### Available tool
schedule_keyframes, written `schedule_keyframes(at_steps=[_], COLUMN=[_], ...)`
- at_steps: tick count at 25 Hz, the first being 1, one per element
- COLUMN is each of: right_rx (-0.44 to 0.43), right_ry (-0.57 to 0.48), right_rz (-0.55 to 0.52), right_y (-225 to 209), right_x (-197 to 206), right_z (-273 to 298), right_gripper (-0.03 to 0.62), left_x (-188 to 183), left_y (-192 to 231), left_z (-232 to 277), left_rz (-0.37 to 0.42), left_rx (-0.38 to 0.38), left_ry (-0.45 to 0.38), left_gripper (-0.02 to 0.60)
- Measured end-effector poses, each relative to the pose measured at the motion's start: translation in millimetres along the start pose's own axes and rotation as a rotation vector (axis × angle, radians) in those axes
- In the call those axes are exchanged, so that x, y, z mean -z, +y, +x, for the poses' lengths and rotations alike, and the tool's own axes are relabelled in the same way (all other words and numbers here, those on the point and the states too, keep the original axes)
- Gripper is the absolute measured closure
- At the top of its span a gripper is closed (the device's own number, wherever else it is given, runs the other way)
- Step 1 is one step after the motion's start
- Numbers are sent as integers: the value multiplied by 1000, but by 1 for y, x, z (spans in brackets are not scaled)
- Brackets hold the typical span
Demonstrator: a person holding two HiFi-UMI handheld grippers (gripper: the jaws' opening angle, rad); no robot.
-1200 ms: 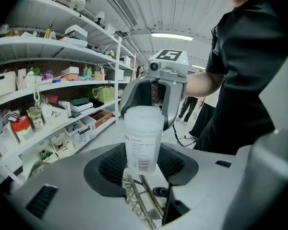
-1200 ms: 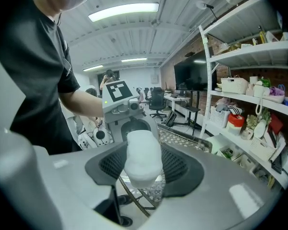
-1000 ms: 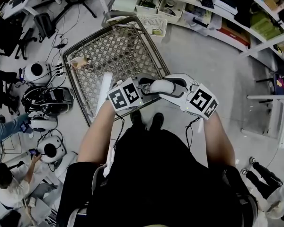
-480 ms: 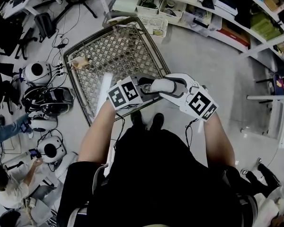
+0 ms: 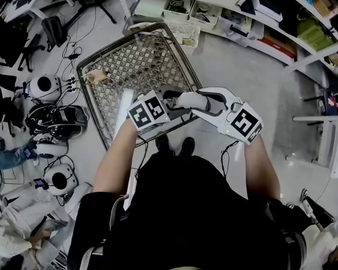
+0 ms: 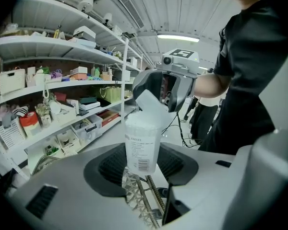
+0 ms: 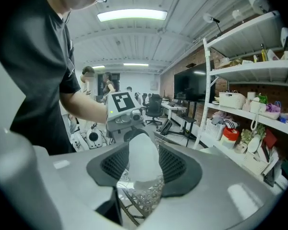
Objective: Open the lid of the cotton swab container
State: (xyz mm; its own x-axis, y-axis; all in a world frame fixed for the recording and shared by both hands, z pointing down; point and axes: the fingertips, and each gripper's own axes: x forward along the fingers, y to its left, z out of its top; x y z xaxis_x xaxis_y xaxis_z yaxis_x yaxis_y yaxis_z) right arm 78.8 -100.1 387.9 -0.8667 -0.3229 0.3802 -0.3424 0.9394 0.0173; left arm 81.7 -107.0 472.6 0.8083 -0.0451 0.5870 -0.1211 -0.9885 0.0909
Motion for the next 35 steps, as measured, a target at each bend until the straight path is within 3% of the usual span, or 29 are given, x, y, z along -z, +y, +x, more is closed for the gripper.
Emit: schedule_keyframes(at_steps=[6,19,28,35], right_rx=[-8,-23,23,131], right_ry=[-61,-17,54,-83], right_rz=[31,87,116,215], right_y=[-7,-12,-13,-32], right_x=[-9,3,17,-3], right_z=[-5,16,41,27], right_gripper=[471,499,536,536], left_x=[4,26,38,44], left_y=[18,57,79,85], left_z=[-6,-14,-25,-36], left_rz=[-21,-99,-123,-114], left_rx=[-62,-184,-255,-317], left_ry=[10,29,-19,-42], left_gripper=[387,387,387,387])
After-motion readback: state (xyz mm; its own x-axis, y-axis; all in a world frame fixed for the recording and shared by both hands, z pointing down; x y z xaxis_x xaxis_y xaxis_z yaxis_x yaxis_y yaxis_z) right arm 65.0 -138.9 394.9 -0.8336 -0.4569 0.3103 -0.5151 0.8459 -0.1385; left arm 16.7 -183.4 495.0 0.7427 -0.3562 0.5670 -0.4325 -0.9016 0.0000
